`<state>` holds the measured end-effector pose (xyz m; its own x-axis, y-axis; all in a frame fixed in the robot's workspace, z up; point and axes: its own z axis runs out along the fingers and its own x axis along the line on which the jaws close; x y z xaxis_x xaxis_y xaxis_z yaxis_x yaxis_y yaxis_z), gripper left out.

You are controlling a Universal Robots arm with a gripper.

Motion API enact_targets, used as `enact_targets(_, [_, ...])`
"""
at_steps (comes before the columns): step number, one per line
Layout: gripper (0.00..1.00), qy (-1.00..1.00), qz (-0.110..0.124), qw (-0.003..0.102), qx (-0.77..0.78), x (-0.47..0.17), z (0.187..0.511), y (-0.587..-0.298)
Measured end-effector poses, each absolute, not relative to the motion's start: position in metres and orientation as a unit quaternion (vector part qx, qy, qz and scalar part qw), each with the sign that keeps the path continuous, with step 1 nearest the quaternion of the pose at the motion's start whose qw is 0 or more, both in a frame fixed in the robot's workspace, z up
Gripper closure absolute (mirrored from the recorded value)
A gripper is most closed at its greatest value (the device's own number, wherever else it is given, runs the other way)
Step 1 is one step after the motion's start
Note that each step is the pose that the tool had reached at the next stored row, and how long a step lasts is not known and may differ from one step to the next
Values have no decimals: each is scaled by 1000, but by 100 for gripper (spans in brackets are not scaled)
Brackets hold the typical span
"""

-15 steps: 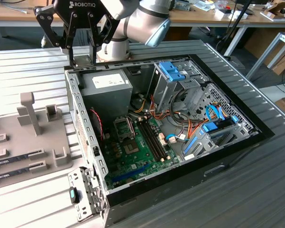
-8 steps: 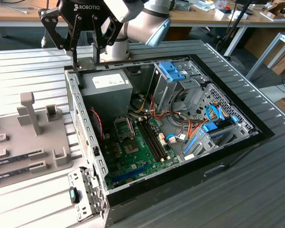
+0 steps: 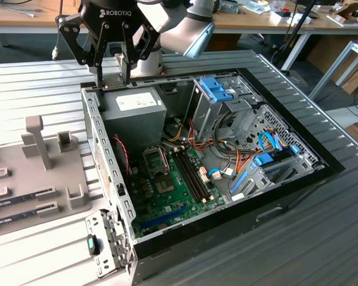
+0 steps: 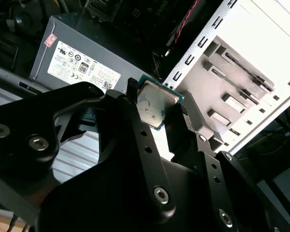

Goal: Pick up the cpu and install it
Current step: 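Pick up the cpu and move it towards the insertion slot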

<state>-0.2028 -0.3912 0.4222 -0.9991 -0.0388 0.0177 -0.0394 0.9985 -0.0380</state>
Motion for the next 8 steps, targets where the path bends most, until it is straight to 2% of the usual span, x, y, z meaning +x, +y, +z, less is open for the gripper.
enact_targets(8, [53, -1000, 19, 9, 20, -197, 419, -394])
